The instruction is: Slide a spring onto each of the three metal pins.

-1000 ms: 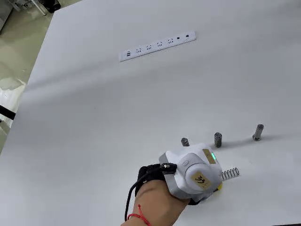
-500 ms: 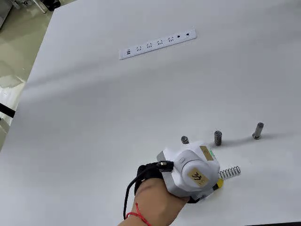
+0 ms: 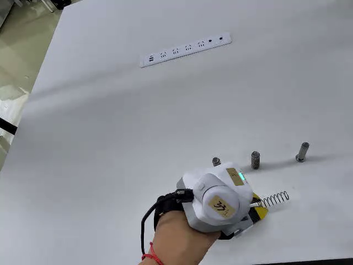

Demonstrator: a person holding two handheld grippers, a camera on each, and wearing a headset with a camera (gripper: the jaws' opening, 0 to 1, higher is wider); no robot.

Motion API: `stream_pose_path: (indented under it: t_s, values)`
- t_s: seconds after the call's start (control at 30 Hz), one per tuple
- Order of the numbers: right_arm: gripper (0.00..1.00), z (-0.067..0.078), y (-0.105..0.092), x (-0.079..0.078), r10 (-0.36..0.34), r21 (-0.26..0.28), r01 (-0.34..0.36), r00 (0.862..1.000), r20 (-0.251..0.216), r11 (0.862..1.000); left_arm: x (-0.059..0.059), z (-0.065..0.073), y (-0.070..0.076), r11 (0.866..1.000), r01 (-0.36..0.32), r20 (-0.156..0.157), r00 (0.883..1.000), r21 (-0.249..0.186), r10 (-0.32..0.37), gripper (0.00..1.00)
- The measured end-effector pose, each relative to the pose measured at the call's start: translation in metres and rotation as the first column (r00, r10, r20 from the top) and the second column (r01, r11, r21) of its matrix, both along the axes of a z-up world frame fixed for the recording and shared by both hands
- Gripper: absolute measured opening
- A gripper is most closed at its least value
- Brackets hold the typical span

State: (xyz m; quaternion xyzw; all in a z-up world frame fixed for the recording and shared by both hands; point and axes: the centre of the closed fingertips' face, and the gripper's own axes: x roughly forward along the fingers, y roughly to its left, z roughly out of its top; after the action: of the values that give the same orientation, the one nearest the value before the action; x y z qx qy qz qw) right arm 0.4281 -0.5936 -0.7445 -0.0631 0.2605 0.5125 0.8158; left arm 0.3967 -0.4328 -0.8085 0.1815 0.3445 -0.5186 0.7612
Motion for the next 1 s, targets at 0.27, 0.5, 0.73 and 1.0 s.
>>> stream_pose_path:
  t_s: [0.27,0.5,0.73,1.0]
  values:
    - [0.70,0.025,0.025,0.005,-0.010,0.096,0.010,1.000,0.001,0.995,0.009,0.040,-0.009,0.989,-0.049,0.031,0.998,-0.139,0.054,0.10]
    - [0.57,0.055,0.062,0.010,-0.063,0.297,0.089,0.993,-0.097,0.951,0.018,0.080,-0.020,0.953,-0.084,0.052,0.993,-0.292,0.103,0.10]
    - [0.38,0.068,0.084,0.017,-0.091,0.419,0.156,0.981,-0.170,0.895,0.024,0.106,-0.023,0.919,-0.102,0.064,0.989,-0.381,0.136,0.10]
    - [0.30,0.075,0.103,0.015,-0.059,0.484,0.164,0.973,-0.224,0.860,0.027,0.122,-0.024,0.886,-0.115,0.065,0.985,-0.449,0.160,0.10]
